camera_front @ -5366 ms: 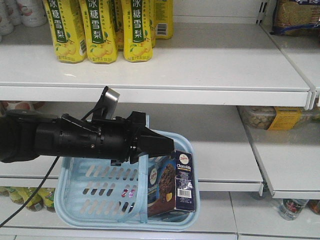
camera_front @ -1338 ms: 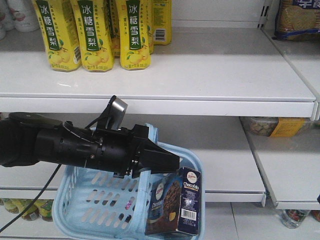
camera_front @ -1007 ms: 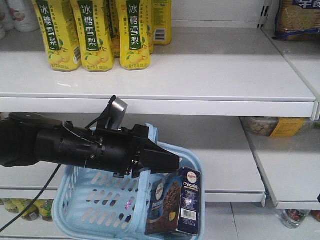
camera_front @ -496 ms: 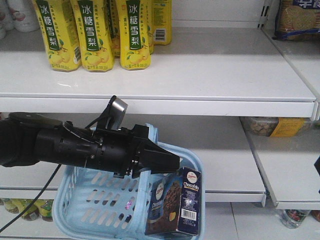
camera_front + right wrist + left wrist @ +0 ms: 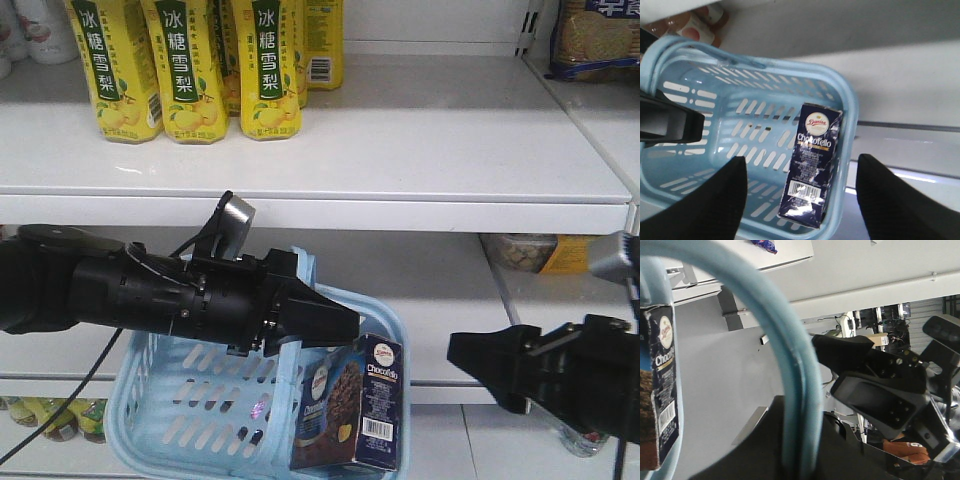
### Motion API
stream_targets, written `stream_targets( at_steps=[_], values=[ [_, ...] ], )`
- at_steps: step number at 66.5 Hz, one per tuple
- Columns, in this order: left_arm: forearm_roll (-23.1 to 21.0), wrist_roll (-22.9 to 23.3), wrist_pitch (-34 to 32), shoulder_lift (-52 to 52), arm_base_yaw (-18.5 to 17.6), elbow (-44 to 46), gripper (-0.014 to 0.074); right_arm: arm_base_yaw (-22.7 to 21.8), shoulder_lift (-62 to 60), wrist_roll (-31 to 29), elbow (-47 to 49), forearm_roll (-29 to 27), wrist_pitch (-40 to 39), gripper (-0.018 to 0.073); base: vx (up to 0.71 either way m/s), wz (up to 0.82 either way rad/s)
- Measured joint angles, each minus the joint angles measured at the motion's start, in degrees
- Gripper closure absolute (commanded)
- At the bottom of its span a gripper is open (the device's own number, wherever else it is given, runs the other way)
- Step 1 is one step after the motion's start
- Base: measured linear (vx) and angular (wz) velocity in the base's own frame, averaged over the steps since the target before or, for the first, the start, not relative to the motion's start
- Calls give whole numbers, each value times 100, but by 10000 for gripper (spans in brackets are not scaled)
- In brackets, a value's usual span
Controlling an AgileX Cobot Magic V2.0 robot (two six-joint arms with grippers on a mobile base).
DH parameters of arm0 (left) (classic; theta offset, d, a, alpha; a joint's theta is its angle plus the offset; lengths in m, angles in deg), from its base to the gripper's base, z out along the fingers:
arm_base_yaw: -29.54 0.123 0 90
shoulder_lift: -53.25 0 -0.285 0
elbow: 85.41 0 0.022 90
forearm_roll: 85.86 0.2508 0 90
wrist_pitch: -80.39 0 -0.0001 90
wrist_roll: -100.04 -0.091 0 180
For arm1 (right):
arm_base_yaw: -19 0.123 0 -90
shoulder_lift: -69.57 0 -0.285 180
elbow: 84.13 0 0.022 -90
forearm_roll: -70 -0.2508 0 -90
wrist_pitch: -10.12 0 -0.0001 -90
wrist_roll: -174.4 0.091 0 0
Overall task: Left arm holds basket, right arm returns cookies
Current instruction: 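Reach the right gripper into the basket and grasp the Chocofello box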
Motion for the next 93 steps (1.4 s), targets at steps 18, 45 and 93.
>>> stream_targets(
  at_steps=[18,45,93],
  values=[
    [0,0,0,0,0,0,599,310,1093,-456,231,-465,38,12,0,0],
    [0,-5,0,0,0,0,599,310,2031,-1629,341,-1676,145,15,0,0],
    [0,-5,5,0,0,0,599,312,2927,-2839,370,-2725,227,28,0,0]
  ],
)
